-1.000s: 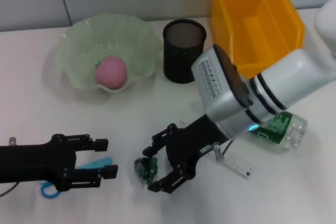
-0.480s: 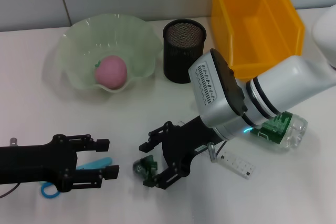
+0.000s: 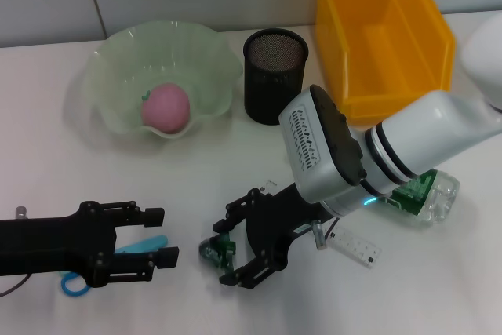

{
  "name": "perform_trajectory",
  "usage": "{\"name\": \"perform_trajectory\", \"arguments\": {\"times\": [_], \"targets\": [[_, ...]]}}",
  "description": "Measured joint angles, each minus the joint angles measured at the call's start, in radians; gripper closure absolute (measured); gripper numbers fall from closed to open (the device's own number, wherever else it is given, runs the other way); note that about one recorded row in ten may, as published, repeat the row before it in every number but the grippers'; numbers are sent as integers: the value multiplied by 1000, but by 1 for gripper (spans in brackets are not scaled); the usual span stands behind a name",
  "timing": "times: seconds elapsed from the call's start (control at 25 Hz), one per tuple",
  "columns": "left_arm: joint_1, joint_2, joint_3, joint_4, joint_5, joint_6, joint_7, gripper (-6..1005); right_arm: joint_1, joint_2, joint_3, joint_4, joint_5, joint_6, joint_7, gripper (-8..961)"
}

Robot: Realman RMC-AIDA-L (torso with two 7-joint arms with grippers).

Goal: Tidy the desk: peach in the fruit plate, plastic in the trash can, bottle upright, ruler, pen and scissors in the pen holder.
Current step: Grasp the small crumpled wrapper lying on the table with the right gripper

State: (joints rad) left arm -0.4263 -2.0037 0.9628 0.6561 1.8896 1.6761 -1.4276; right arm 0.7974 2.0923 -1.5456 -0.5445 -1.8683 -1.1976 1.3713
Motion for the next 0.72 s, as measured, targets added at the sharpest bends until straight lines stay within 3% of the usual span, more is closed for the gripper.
{"name": "perform_trajectory", "arguments": {"times": [0.52,0.72], "targets": [[0,0,-9,-5,0,-1,7,278,-6,0,-6,1,25,2,-8,177],[1,-3,-12,-7,4,-1,13,278,-8,0,-25,3,40,15,-11,335]]}}
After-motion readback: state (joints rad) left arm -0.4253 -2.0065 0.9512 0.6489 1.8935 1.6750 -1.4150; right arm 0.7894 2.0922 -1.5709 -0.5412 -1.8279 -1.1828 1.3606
